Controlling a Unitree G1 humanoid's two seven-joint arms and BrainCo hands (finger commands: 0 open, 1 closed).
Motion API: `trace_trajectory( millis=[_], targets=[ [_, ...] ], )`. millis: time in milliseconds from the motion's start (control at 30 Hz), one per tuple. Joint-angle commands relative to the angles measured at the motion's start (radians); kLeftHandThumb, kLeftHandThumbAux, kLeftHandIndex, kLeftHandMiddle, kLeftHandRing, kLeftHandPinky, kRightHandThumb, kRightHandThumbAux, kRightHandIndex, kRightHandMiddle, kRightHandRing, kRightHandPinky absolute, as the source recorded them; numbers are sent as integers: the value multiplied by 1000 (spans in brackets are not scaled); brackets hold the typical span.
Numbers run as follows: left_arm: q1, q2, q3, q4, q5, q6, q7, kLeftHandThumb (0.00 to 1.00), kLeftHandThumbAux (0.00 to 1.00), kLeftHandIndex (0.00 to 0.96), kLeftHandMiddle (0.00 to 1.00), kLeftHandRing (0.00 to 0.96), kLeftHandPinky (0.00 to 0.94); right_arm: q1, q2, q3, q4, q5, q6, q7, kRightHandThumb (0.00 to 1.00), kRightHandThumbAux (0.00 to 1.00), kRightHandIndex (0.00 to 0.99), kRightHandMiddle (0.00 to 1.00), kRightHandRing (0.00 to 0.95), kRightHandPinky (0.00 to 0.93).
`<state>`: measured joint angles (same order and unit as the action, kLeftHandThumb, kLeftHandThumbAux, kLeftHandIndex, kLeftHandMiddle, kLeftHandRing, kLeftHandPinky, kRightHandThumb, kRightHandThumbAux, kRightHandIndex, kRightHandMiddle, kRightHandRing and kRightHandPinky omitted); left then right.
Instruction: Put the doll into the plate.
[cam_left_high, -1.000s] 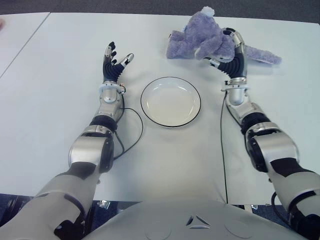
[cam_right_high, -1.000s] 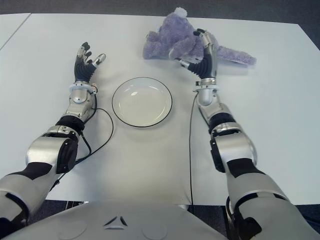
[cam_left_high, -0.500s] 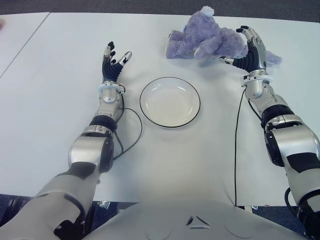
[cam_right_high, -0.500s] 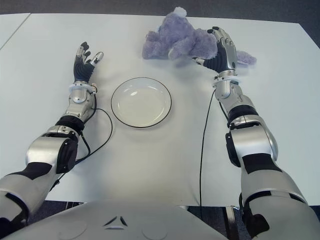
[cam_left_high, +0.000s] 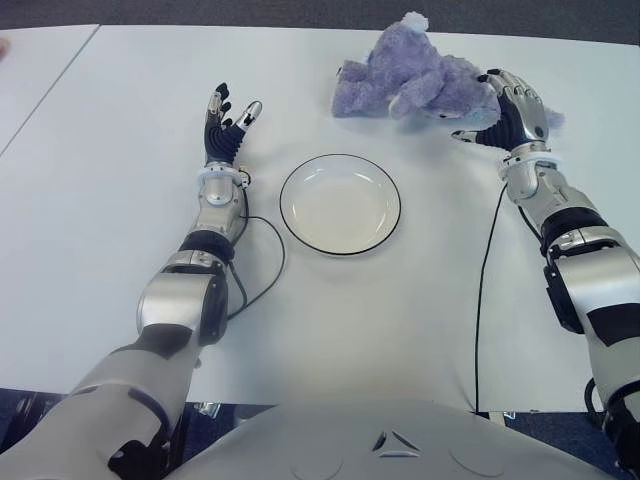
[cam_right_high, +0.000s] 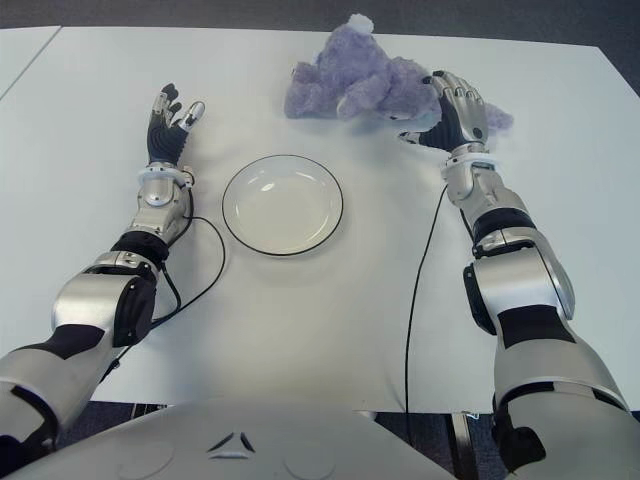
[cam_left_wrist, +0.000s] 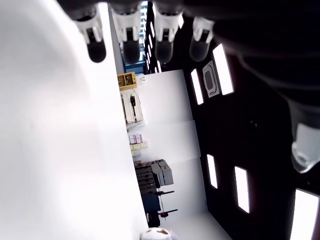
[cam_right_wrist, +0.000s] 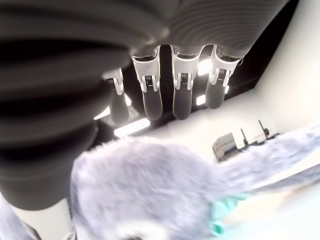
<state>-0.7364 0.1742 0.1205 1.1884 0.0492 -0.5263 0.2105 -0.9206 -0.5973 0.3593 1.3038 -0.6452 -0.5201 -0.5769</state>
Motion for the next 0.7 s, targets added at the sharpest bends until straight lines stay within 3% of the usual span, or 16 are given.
trace_trajectory(
  millis=[33, 700],
  targets=[
    [272, -128, -6, 167, 17, 93, -34, 0, 478, 90, 87, 72, 68, -38, -59, 57, 24, -65, 44, 40, 65, 771, 150, 131, 111, 108],
    [268, -138, -3, 166, 26, 82, -41, 0, 444, 76, 78, 65, 44, -95, -126, 131, 46, -131, 115, 83, 87, 793, 149, 144, 126, 123]
  ],
)
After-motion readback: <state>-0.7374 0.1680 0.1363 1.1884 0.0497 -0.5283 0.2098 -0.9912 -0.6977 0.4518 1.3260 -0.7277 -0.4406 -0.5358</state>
